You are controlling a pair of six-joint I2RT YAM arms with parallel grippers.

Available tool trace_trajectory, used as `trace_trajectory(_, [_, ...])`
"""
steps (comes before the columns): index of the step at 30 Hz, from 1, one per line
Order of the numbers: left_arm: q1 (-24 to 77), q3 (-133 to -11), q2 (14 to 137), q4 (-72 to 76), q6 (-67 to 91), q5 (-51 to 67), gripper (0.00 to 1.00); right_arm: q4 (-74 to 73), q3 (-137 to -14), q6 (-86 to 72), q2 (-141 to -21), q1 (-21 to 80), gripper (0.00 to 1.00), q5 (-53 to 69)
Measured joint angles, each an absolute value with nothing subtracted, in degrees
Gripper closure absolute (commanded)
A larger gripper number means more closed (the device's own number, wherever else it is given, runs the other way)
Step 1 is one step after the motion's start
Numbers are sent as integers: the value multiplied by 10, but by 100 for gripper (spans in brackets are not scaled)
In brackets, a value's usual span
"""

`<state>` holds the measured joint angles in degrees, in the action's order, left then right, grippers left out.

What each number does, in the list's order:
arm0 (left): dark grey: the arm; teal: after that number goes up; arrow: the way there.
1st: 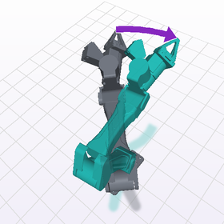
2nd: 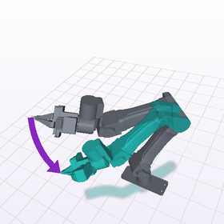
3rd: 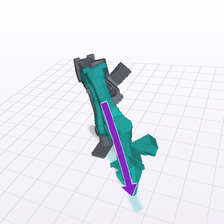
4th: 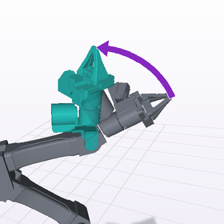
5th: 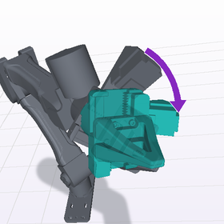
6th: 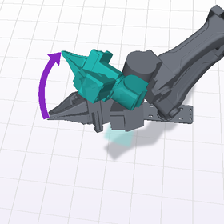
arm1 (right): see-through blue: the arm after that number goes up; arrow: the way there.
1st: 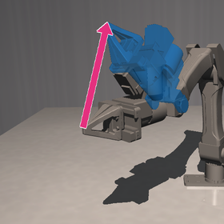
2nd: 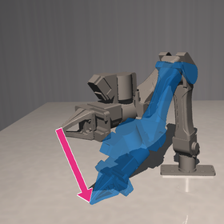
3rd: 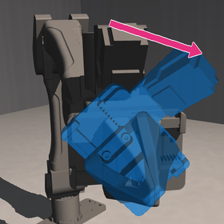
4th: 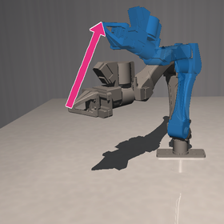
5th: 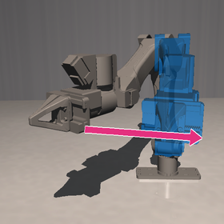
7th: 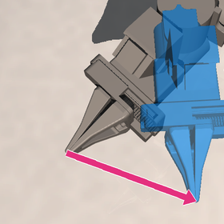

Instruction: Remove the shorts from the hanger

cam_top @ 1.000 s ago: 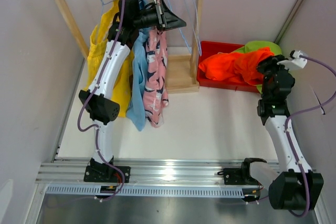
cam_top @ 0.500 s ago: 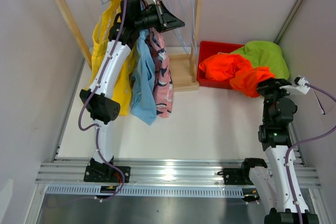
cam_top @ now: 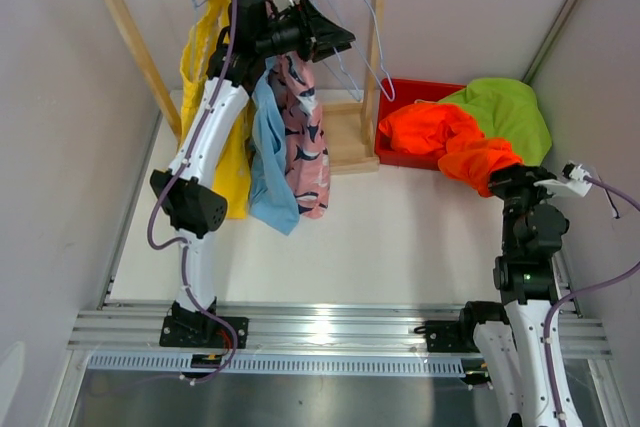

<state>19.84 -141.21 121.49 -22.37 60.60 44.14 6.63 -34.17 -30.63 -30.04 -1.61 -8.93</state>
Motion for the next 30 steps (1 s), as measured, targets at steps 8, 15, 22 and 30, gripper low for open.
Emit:
trace_trajectory(8, [211, -1338, 1162, -233, 604, 445, 2, 14, -340, -307, -266, -16, 42, -86])
trace_trajectory(15, [236, -1267, 1053, -284, 515, 453, 1, -66, -395, -295, -286, -16, 1, -92])
trace_trajectory(22, [236, -1280, 941, -367, 387, 401, 1, -92, -466, -268, -361, -16, 0, -101])
trace_trajectory(30, [227, -1309, 900, -463, 276, 246, 1, -101, -487, -259, -409, -16, 1, -90])
